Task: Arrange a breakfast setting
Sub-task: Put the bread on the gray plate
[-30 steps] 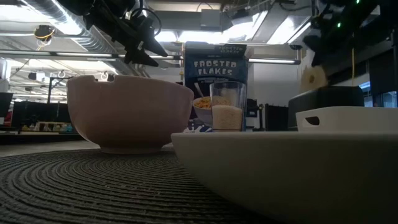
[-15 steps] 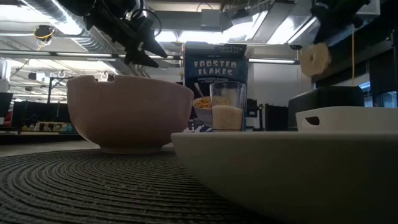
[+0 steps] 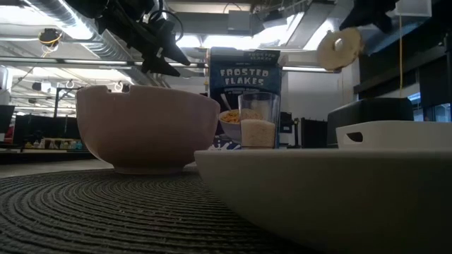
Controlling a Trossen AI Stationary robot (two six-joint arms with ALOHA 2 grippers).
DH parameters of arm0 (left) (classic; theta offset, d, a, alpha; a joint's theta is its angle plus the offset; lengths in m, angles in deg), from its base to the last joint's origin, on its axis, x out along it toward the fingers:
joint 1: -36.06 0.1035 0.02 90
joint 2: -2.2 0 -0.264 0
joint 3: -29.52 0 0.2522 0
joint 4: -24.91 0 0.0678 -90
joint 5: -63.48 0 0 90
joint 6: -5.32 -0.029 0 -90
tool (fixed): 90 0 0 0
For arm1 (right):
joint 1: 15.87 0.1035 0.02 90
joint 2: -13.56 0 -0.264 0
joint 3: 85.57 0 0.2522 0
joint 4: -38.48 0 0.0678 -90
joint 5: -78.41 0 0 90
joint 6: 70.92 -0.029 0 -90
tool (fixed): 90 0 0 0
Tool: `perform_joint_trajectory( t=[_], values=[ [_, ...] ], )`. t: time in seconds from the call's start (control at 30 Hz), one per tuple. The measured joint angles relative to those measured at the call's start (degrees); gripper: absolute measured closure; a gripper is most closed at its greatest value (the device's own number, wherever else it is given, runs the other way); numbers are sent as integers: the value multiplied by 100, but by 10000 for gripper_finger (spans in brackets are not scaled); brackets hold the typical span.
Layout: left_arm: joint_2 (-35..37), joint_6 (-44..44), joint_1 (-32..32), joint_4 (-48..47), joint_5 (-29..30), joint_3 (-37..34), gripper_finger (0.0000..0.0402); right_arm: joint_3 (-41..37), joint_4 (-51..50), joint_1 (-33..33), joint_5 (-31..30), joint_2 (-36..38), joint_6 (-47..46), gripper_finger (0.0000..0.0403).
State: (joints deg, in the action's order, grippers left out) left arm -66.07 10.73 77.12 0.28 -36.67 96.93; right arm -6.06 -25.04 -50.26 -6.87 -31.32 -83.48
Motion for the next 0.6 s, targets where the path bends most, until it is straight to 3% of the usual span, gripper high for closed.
perform_joint_trajectory(
  t=[0.2,0.43,0.6],
  values=[
    [0,0,0,2,2,0,92,0,24,1226,-9,-172,-682,403],
    [1,0,0,2,2,0,92,0,81,2735,-109,-873,-1260,403],
    [2,0,0,0,1,0,92,-146,776,3683,-113,-1451,-1838,403]
  ],
)
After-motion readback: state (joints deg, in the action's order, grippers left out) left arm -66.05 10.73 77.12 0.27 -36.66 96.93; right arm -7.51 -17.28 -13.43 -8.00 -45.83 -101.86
